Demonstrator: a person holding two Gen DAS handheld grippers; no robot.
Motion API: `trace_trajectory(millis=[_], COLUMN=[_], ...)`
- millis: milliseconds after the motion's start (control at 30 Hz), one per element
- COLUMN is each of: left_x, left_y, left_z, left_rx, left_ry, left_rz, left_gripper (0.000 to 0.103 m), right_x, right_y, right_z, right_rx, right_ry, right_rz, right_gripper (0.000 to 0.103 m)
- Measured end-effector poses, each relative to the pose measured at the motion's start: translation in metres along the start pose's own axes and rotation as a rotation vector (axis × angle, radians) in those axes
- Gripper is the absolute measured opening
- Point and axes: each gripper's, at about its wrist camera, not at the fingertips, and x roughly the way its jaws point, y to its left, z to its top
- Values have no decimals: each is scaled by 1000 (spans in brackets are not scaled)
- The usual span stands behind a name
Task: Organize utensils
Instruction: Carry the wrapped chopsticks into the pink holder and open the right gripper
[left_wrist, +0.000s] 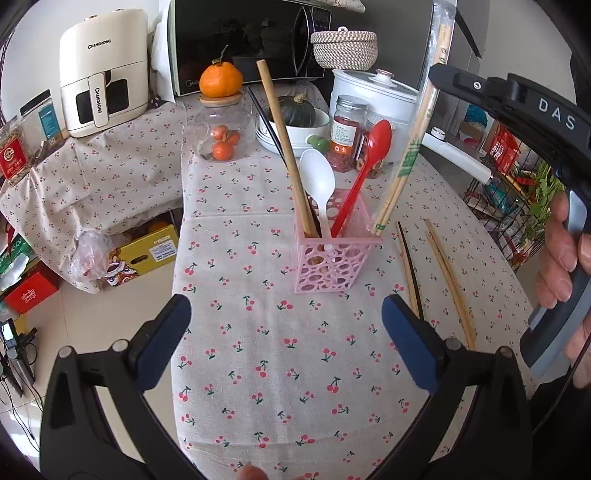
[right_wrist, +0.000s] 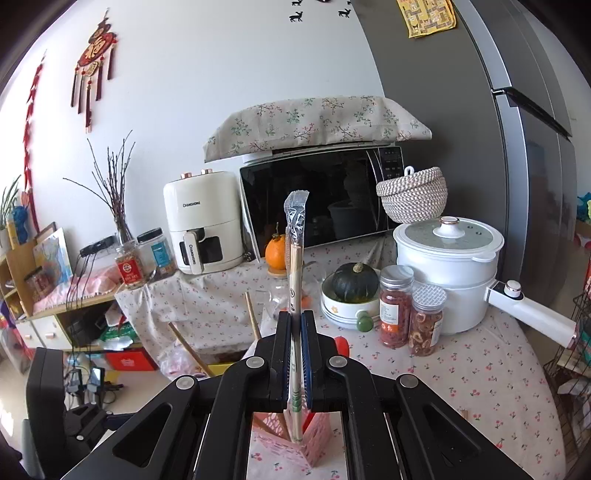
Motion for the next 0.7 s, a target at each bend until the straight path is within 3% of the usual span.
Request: trace_trajectory(millis=[400,700], left_x=[3,5], left_y=[-2,-5], left_z=[-1,-2], left_rx=[-11,-8], left_ry=[10,19], left_rz=[-2,-5], left_gripper=[102,102], right_x=[-2,12], right_y=[3,6], right_z=[7,-5], right_rx=[-5,-23], right_ry=[-64,-20], right_rz=[21,23], right_gripper=[5,6])
